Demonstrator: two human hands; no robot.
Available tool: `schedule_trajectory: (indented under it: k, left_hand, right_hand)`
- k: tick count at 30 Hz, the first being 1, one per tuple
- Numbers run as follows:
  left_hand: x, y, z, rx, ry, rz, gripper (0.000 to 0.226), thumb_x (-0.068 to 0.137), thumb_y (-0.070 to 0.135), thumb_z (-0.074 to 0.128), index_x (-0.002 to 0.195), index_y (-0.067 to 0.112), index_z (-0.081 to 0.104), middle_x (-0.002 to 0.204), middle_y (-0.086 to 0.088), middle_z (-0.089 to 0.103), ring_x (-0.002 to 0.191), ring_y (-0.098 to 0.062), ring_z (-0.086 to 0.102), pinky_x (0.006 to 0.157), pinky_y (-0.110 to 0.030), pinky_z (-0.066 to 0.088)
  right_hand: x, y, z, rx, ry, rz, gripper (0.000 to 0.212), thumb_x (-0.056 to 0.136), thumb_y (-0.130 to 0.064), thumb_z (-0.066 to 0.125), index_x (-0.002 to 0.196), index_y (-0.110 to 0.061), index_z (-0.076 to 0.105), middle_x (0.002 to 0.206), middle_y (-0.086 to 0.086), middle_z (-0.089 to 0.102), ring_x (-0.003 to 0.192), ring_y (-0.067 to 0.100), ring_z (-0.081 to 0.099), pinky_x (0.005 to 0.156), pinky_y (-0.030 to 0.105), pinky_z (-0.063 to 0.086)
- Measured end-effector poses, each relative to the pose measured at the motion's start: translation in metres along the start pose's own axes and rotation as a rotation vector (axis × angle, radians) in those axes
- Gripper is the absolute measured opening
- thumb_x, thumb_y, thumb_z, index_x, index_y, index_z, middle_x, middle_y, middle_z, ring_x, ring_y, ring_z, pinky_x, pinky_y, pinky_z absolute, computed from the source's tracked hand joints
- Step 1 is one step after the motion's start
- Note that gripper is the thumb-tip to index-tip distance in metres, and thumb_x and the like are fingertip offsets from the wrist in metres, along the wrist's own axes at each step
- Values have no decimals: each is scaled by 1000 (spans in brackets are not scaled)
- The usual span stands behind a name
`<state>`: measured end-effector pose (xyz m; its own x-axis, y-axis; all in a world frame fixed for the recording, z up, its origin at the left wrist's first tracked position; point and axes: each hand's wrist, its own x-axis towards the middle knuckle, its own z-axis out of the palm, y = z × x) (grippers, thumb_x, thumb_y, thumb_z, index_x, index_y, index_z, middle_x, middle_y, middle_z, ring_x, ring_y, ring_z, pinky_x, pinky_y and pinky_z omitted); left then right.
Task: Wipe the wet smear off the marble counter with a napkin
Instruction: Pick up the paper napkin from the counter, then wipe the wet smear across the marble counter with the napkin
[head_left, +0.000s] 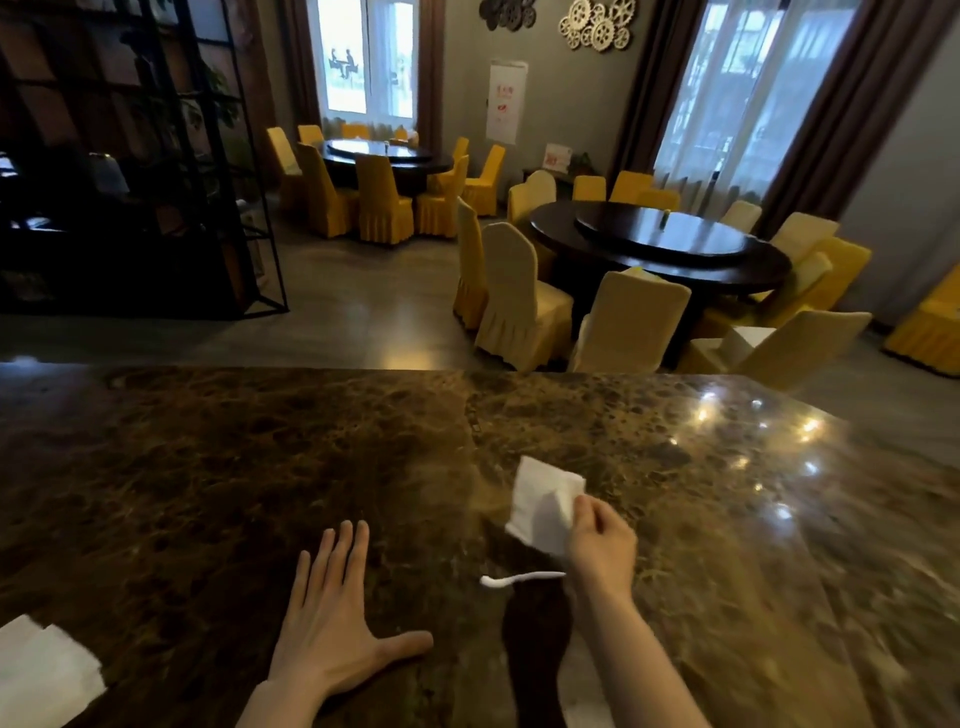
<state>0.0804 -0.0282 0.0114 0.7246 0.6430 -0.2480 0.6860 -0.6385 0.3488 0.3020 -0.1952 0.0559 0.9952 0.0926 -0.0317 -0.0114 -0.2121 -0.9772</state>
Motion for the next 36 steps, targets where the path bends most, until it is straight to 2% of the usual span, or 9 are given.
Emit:
schedule_trajectory:
  k: [3, 6, 8, 11, 15, 18, 25, 32, 36]
  left_hand:
    - [8, 12, 7, 37, -24, 2, 160, 46, 115, 37, 148, 21, -40, 163, 4, -39, 150, -17, -36, 129, -48, -18]
    - [9, 13, 18, 84, -37, -4, 156, 44, 117, 27, 148, 21, -38, 165, 2, -37, 151, -18, -36, 129, -49, -17]
    - [8, 11, 22, 127, -22, 4, 155, 43, 118, 18, 150, 20, -35, 165, 1, -38, 150, -19, -38, 130, -50, -16]
    - [7, 8, 25, 174, -6, 23, 154, 44, 118, 13, 152, 19, -33, 164, -1, -38, 150, -21, -38, 130, -52, -15]
    - [7, 7, 27, 229, -6, 35, 156, 43, 118, 12, 151, 17, -35, 163, -4, -41, 150, -22, -39, 129, -52, -16]
    - [8, 7, 29, 234, -9, 34, 156, 42, 119, 12, 150, 17, -36, 162, -3, -42, 149, -22, -42, 128, -51, -19]
    - [8, 6, 29, 223, -25, 34, 155, 42, 119, 14, 150, 19, -36, 160, -1, -44, 147, -20, -44, 128, -52, -20]
    - [8, 10, 25, 262, -65, 23, 155, 41, 118, 7, 149, 17, -38, 161, -3, -44, 149, -22, -41, 129, -53, -16]
    - [8, 10, 24, 256, -65, 17, 155, 39, 119, 7, 149, 18, -39, 160, -2, -45, 148, -22, -42, 129, -53, -16]
  right_hand:
    - [19, 6, -44, -119, 74, -141, 18, 103, -19, 56, 97, -20, 72, 92, 2, 72, 87, 21, 65, 79, 44, 54]
    - [15, 19, -57, -314, -34, -404, 14, 101, -16, 60, 93, -22, 70, 83, -4, 72, 74, 8, 65, 68, 34, 52]
    - [1, 35, -48, -450, -204, -494, 12, 100, -18, 61, 106, -19, 72, 105, 3, 76, 95, 14, 70, 79, 32, 54]
    - [-22, 58, -26, -653, -551, -595, 37, 105, -32, 51, 140, -22, 57, 157, -1, 41, 149, 19, 28, 121, 41, 28]
    - [-44, 77, 0, -940, -844, -790, 57, 107, -47, 24, 159, -37, 3, 168, -5, -4, 153, 19, -15, 125, 48, -5]
    - [-44, 77, 6, -1064, -789, -793, 59, 105, -51, 15, 158, -35, -7, 166, -4, -16, 152, 20, -20, 124, 47, -11]
    - [8, 74, -37, -1193, -378, -333, 59, 108, -42, 19, 160, -23, 2, 169, 9, -4, 154, 27, -8, 126, 46, 4]
    - [-62, 79, 18, -951, -818, -768, 59, 105, -38, 25, 160, -27, 9, 168, -3, 1, 154, 21, -7, 121, 50, -11]
    - [-19, 84, -29, -989, -455, -569, 57, 107, -36, 26, 160, -25, 9, 168, 2, 6, 155, 24, 0, 126, 40, 3]
